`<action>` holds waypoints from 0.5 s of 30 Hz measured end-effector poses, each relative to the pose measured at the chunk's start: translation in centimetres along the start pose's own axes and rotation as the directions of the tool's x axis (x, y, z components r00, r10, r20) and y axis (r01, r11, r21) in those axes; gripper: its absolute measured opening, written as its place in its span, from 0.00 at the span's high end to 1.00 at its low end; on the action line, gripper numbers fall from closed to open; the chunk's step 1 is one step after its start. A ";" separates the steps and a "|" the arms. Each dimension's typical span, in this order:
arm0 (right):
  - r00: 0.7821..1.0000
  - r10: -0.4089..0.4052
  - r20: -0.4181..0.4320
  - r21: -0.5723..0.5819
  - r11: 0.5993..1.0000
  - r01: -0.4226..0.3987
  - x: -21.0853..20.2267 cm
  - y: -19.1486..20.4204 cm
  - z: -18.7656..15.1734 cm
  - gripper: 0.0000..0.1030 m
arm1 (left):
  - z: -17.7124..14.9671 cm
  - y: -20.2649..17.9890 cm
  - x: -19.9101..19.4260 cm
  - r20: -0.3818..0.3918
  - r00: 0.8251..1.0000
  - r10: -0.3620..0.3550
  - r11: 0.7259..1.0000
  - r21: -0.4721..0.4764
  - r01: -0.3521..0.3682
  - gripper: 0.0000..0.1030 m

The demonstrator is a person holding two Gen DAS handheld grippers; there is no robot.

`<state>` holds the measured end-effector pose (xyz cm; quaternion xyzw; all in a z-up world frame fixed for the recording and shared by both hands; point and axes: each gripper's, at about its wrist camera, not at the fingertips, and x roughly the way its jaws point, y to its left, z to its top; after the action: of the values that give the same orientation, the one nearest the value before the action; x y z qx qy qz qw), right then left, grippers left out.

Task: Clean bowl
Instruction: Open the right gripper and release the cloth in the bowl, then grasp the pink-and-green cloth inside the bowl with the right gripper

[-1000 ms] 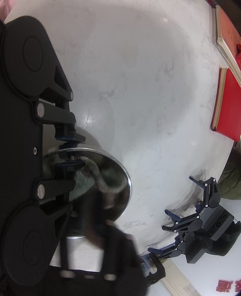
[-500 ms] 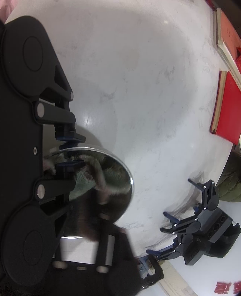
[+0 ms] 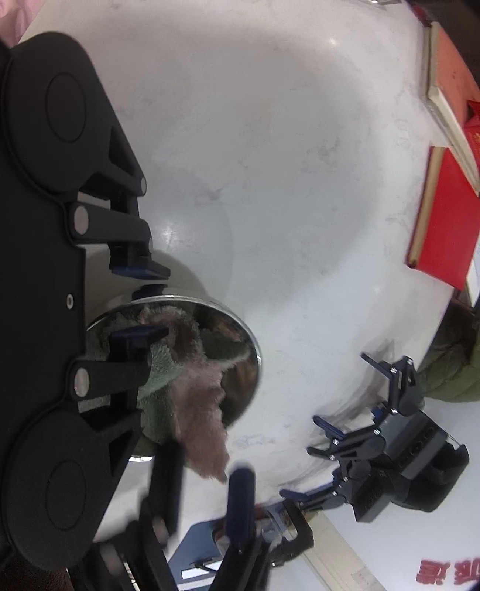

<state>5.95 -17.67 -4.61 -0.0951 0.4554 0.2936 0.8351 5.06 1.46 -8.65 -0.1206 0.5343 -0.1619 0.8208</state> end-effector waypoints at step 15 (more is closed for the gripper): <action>0.981 0.190 0.027 0.689 0.707 -0.156 2.2 -5.3 -8.4 0.42 | 2.9 -1.2 2.3 0.035 0.999 0.030 0.993 0.115 -0.034 0.84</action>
<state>3.95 -24.68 -11.76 0.2577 0.5577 0.1785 0.7685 8.40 -0.53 -8.99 -0.0666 0.5122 -0.1774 0.8377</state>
